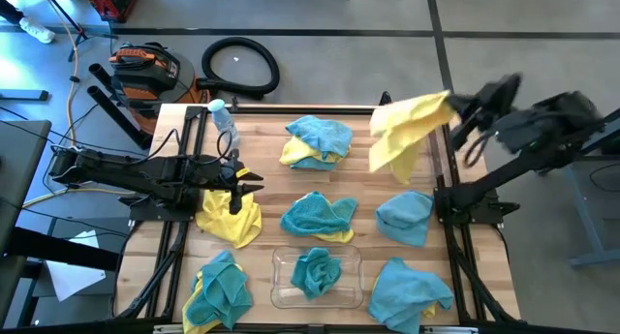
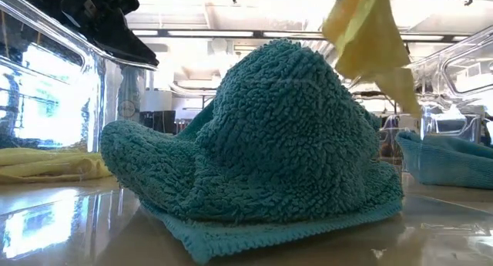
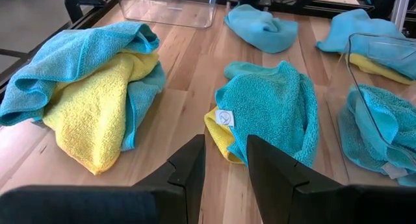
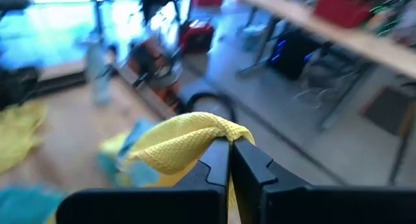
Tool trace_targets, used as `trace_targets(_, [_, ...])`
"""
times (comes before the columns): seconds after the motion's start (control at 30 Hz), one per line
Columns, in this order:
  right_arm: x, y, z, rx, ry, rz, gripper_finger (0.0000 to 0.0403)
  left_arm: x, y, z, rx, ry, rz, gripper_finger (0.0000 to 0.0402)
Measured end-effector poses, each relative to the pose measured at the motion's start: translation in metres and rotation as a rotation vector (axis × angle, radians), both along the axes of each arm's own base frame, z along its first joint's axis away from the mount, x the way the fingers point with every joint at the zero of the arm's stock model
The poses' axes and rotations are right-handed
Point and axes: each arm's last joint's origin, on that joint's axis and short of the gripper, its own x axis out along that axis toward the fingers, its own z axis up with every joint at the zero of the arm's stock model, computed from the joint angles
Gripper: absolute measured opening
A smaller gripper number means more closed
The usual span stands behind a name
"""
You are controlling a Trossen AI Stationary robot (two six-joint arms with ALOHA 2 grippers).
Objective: Sort microfiber towel by color & place in baskets
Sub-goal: Put the yellow microfiber towel into the top transparent bin
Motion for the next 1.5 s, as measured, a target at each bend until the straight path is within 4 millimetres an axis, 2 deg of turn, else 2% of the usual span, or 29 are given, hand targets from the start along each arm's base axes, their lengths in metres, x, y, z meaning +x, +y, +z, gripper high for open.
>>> trace_targets(0.13, [-0.01,-0.008,0.008,-0.028,-0.02,-0.067,0.0,0.0,0.0,0.0,0.003,0.0,-0.001,0.0103])
trace_targets(0.3, [-0.003,-0.012,-0.006,-0.026,0.046,-0.131,0.0,0.0,0.0,0.0,0.052,0.007,-0.025,0.0103])
trace_targets(0.43, [0.013,-0.014,-0.034,0.016,0.14,-0.168,0.0,0.0,0.0,0.0,0.048,0.006,-0.019,0.0103])
trace_targets(0.63, [0.033,-0.021,-0.094,0.122,0.317,-0.254,0.0,0.0,0.0,0.0,0.048,0.006,-0.02,0.0103])
trace_targets(0.77, [0.036,-0.03,-0.128,0.231,0.416,-0.311,0.0,0.0,0.0,0.0,0.048,0.006,-0.02,0.0103])
trace_targets(0.87, [0.034,-0.038,-0.142,0.288,0.432,-0.366,0.0,0.0,0.0,0.0,0.048,0.006,-0.02,0.0103])
trace_targets(0.97, [0.036,-0.05,-0.149,0.33,0.383,-0.416,0.0,0.0,0.0,0.0,0.048,0.006,-0.02,0.0103])
trace_targets(1.13, [0.038,-0.077,-0.147,0.297,0.264,-0.587,0.0,0.0,0.0,0.0,0.048,0.006,-0.02,0.0103])
trace_targets(1.37, [0.016,-0.108,-0.151,0.319,0.382,-0.853,0.0,0.0,0.0,0.0,0.048,0.006,-0.019,0.0103])
trace_targets(1.5, [0.013,-0.116,-0.157,0.409,0.42,-0.876,0.0,0.0,0.0,0.0,0.048,0.006,-0.019,0.0103])
